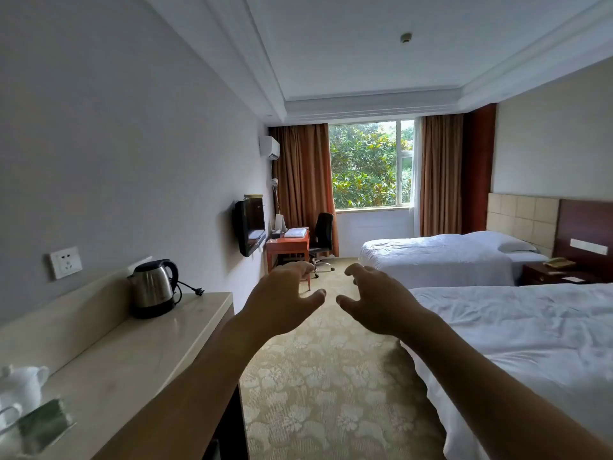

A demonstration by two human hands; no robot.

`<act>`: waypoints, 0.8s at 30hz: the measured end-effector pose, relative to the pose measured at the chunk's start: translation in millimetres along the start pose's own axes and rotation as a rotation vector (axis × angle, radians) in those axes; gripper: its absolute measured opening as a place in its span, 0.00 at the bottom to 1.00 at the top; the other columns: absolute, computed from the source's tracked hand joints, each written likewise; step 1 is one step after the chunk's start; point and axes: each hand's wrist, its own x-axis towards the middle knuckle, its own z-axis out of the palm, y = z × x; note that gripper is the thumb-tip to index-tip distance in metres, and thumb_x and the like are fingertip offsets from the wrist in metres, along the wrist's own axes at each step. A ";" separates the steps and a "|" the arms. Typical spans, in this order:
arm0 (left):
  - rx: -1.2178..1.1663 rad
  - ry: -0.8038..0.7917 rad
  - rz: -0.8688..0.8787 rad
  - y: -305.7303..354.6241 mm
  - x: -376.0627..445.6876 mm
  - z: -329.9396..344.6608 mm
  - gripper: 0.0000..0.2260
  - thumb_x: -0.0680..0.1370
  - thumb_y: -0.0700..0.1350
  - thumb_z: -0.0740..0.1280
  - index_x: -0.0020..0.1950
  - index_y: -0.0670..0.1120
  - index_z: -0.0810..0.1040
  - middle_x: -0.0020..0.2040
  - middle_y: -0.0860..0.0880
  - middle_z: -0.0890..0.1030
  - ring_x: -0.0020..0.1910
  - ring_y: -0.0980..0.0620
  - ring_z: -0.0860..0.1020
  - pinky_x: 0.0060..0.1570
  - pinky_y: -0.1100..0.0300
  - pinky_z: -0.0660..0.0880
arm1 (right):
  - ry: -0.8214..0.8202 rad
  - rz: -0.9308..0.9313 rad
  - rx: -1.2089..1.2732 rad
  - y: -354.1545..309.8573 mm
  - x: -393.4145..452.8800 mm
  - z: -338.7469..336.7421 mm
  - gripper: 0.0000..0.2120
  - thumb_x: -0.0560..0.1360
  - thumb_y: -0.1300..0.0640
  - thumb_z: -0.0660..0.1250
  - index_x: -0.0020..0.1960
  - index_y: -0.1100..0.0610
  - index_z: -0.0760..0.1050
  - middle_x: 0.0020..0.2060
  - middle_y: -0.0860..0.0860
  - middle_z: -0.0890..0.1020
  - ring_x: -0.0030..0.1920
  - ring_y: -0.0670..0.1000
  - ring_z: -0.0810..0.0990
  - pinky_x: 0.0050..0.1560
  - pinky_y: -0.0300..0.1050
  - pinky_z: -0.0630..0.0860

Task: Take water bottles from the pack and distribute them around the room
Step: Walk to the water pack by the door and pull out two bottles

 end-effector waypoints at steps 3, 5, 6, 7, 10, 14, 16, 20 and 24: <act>-0.002 -0.010 -0.004 -24.8 27.8 14.6 0.26 0.77 0.57 0.68 0.73 0.51 0.70 0.72 0.51 0.75 0.69 0.51 0.73 0.66 0.55 0.70 | 0.010 0.023 0.013 15.4 31.1 18.3 0.29 0.76 0.44 0.67 0.72 0.54 0.65 0.68 0.53 0.75 0.66 0.55 0.75 0.64 0.53 0.75; 0.007 -0.026 -0.001 -46.8 51.4 27.3 0.26 0.77 0.57 0.68 0.72 0.50 0.70 0.71 0.51 0.75 0.68 0.51 0.74 0.65 0.56 0.71 | -0.003 0.050 -0.005 29.4 57.3 34.1 0.29 0.75 0.43 0.67 0.71 0.53 0.65 0.67 0.53 0.76 0.64 0.54 0.76 0.64 0.53 0.75; -0.002 -0.027 -0.001 -57.7 64.8 35.0 0.26 0.77 0.57 0.68 0.72 0.50 0.71 0.70 0.51 0.76 0.67 0.52 0.75 0.64 0.56 0.72 | -0.009 0.064 -0.011 36.2 72.4 42.3 0.29 0.75 0.42 0.67 0.71 0.53 0.65 0.66 0.53 0.77 0.63 0.54 0.77 0.63 0.52 0.76; -0.010 -0.023 -0.002 -69.8 79.9 42.2 0.25 0.77 0.57 0.68 0.71 0.50 0.71 0.69 0.51 0.77 0.66 0.52 0.76 0.64 0.56 0.74 | -0.006 0.067 -0.017 43.9 89.9 50.5 0.29 0.75 0.41 0.67 0.71 0.53 0.66 0.66 0.53 0.77 0.63 0.54 0.77 0.62 0.52 0.77; -0.039 -0.021 -0.024 -108.8 132.4 62.0 0.25 0.76 0.58 0.68 0.70 0.49 0.72 0.67 0.51 0.79 0.63 0.52 0.78 0.62 0.56 0.76 | -0.001 0.075 -0.025 58.7 152.6 67.7 0.28 0.75 0.41 0.67 0.70 0.52 0.67 0.65 0.52 0.78 0.62 0.54 0.77 0.62 0.52 0.77; -0.066 -0.011 -0.035 -162.2 211.9 78.1 0.26 0.76 0.59 0.68 0.70 0.50 0.72 0.67 0.51 0.78 0.63 0.52 0.77 0.61 0.57 0.76 | 0.002 0.059 -0.002 72.7 247.1 85.9 0.28 0.75 0.42 0.67 0.70 0.53 0.67 0.65 0.53 0.78 0.62 0.53 0.78 0.62 0.52 0.76; -0.064 0.003 -0.045 -185.9 250.3 87.0 0.26 0.75 0.59 0.68 0.70 0.50 0.72 0.67 0.51 0.79 0.62 0.52 0.77 0.59 0.57 0.76 | -0.004 0.061 -0.013 81.3 287.0 96.3 0.28 0.75 0.43 0.67 0.71 0.53 0.66 0.67 0.53 0.77 0.64 0.54 0.76 0.63 0.52 0.75; -0.075 -0.032 -0.018 -220.4 321.4 119.4 0.27 0.75 0.59 0.68 0.71 0.50 0.71 0.68 0.49 0.78 0.64 0.49 0.77 0.62 0.52 0.76 | 0.007 0.070 -0.029 108.2 355.8 121.2 0.28 0.76 0.44 0.67 0.72 0.52 0.65 0.67 0.53 0.76 0.64 0.55 0.76 0.63 0.52 0.75; -0.105 -0.033 -0.010 -244.7 379.2 152.3 0.26 0.75 0.58 0.69 0.71 0.49 0.72 0.67 0.49 0.79 0.63 0.50 0.77 0.62 0.50 0.76 | -0.001 0.094 -0.036 140.3 413.7 145.6 0.26 0.75 0.44 0.67 0.69 0.52 0.67 0.66 0.53 0.78 0.61 0.54 0.78 0.62 0.53 0.76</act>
